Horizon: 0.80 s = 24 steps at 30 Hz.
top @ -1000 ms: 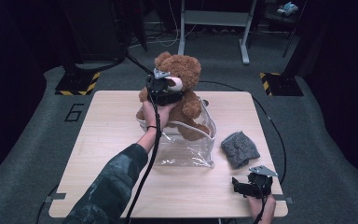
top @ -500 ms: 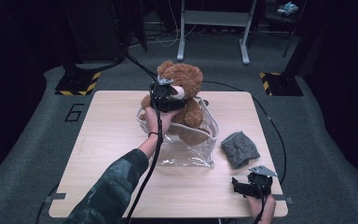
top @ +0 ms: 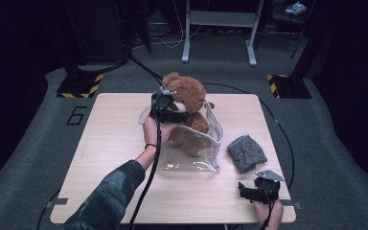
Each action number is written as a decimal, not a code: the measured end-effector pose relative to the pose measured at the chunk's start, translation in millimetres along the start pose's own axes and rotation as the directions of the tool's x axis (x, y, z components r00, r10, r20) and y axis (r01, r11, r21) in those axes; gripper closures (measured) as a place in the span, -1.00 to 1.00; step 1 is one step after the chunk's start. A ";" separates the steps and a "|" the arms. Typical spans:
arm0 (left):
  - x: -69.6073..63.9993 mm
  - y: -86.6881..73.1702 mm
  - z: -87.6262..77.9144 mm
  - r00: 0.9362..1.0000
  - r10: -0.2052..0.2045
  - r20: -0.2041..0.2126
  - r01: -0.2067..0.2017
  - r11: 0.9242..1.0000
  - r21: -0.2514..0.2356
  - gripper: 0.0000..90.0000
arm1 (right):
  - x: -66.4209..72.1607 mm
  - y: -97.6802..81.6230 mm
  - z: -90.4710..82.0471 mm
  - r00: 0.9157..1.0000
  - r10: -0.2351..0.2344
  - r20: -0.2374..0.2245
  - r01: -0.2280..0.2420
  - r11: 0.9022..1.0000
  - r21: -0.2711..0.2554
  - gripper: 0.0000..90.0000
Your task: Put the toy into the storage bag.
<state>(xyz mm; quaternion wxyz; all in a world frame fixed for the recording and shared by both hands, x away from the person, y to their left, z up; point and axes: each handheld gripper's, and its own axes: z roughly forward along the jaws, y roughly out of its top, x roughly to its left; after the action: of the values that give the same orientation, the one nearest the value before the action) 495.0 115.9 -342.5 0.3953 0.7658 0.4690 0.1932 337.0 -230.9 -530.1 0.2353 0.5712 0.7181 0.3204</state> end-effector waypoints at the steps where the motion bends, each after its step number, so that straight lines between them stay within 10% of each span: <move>1: 1.0 -1.5 -1.3 1.000 0.003 0.005 -0.003 1.000 0.001 -0.55 | 0.0 0.0 0.0 1.000 0.000 0.000 0.000 1.000 0.000 -0.94; 24: 61.5 -51.3 -80.8 0.999 -0.044 0.006 0.044 0.999 -0.018 -0.72 | 0.0 0.3 0.3 1.000 -0.004 0.002 0.004 1.000 0.000 -0.94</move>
<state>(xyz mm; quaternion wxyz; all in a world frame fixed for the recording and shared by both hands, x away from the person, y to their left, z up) 442.0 216.4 -338.0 0.4078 0.7521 0.4828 0.1866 337.4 -230.8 -530.1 0.2368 0.5702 0.7189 0.3194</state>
